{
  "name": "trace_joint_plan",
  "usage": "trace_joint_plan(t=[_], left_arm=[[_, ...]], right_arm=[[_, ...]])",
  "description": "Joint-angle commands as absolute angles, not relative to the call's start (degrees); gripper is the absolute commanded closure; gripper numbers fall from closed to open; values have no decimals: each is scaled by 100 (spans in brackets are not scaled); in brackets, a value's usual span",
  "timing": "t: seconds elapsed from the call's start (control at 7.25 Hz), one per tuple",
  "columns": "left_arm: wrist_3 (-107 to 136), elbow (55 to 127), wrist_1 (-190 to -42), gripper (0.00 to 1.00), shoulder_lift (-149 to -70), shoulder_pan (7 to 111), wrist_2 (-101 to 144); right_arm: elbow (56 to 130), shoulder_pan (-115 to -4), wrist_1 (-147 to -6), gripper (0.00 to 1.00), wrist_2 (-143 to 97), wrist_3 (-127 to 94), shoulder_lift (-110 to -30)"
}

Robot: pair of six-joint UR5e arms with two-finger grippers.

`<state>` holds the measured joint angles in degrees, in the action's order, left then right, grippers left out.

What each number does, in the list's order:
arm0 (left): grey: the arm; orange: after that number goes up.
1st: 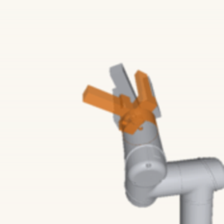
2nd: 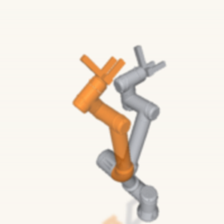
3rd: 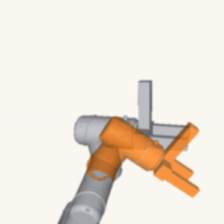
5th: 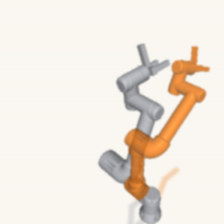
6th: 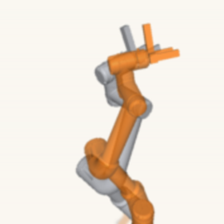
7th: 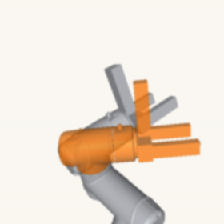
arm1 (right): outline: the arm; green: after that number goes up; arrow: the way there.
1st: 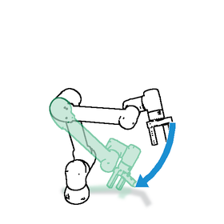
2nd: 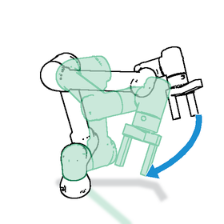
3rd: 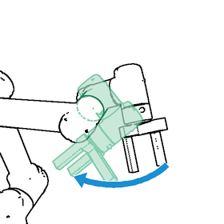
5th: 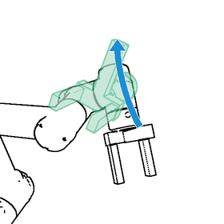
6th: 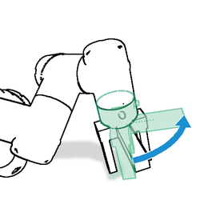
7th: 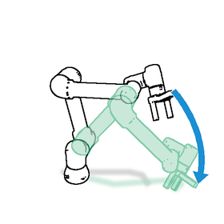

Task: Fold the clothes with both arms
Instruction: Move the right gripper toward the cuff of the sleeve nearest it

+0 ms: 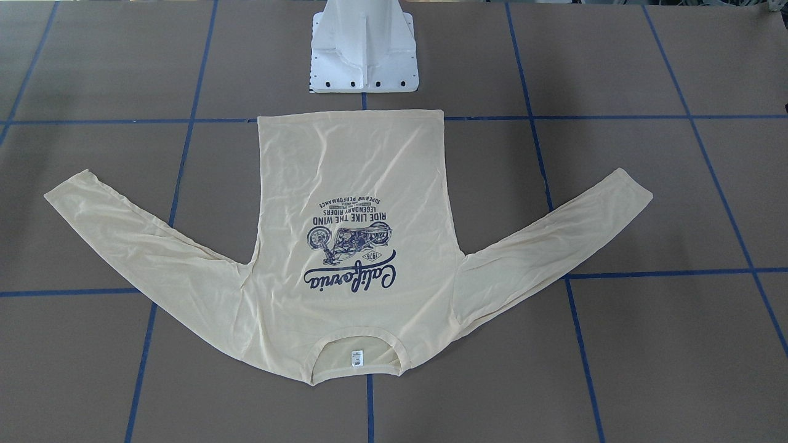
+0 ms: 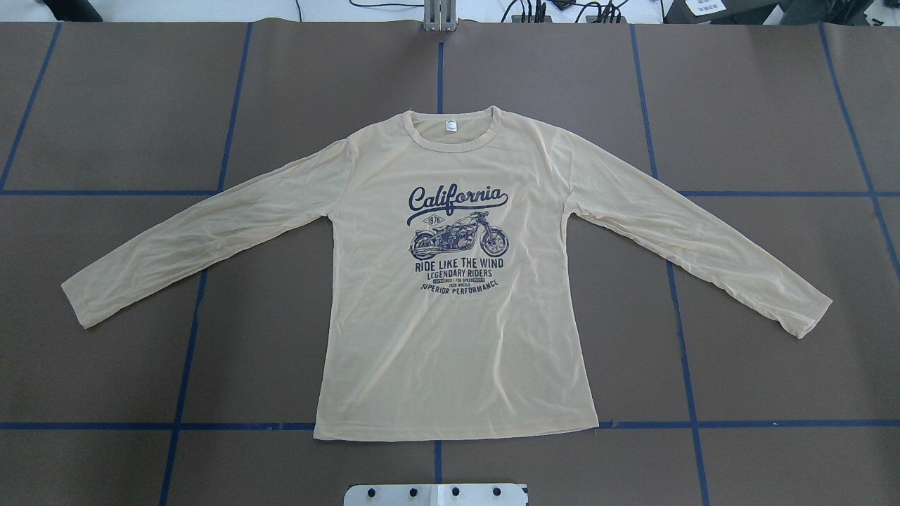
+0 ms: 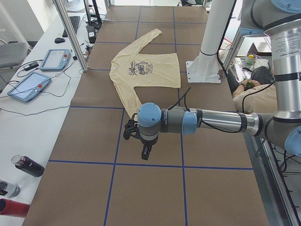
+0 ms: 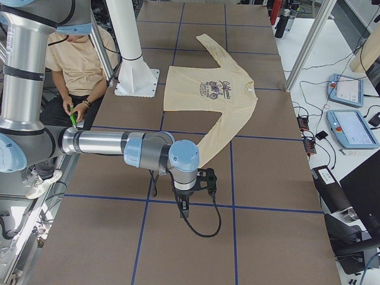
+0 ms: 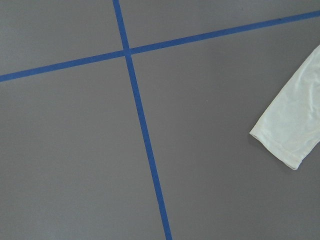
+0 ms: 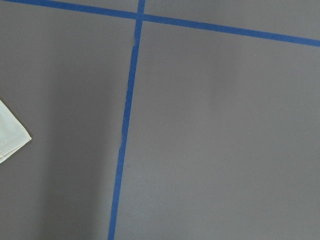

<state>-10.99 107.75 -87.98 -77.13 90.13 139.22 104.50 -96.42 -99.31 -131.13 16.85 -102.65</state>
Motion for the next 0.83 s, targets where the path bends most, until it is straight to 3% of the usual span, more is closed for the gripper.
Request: trace_joint_plan(t=[0.0,0.41,0.69], left_arm=[[-1125,10801,-8807,0,-7734,9009,13931],[-1107,10968,-9201,0,-7761,9018,13800],[-1099,11415,-9202,0,-7839,9018,12469]], right_arm=[[10459,-9642,-9923,0,-13113,1687,-10274],[10503,-9642,-9923,0,-13131,1679,-10239],[10739,-9642,-9888,0,-13139,1670,-10204]])
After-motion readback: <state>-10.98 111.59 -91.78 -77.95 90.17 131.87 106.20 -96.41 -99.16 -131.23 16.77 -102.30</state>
